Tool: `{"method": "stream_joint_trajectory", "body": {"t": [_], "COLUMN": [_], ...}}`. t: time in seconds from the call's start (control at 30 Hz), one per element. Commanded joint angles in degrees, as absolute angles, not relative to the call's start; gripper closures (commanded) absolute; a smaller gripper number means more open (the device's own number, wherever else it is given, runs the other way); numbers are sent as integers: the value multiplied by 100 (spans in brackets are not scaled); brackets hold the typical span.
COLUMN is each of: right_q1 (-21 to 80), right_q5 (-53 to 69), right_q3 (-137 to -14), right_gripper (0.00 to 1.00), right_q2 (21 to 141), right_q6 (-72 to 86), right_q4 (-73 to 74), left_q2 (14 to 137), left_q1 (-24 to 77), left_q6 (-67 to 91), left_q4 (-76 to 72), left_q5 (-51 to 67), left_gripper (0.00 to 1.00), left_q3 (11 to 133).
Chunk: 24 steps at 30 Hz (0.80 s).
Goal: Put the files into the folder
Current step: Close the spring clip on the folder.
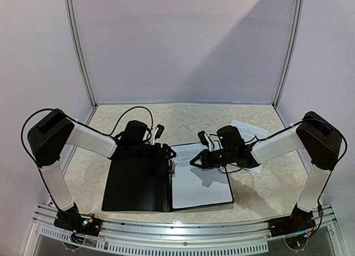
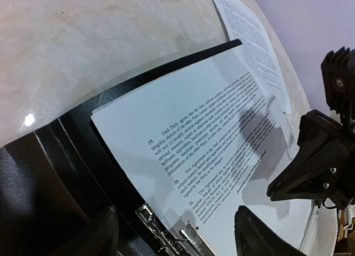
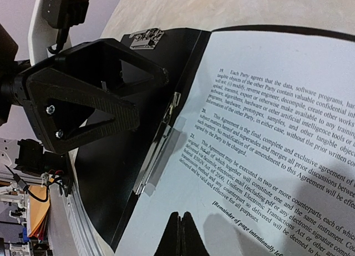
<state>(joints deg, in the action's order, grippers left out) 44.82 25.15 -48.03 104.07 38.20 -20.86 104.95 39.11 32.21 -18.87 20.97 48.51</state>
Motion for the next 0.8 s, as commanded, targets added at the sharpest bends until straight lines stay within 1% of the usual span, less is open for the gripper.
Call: {"method": "stream_joint_trajectory", "body": {"t": [0.0,0.6,0.77], "right_q1": [4434,4438,4435], "right_q5": [2638,2628,2652], "right_q3": [-4687,-4623,-4624], "right_gripper": [100,100,100], "right_q2": [10650,11163,11330], "right_q6": [4000,4135,4174], "right_q4": [-2408,-2436,-2435], "left_q2": [10646,10945,10977], "left_q1": [3902,3896,3895], "left_q6": [3211,3276,3358], "left_q4": [-2040,-2286,-2559], "left_q5": [2058,2391,2706], "left_gripper": [28,30,32], "left_q3": [4884,4922,4892]}}
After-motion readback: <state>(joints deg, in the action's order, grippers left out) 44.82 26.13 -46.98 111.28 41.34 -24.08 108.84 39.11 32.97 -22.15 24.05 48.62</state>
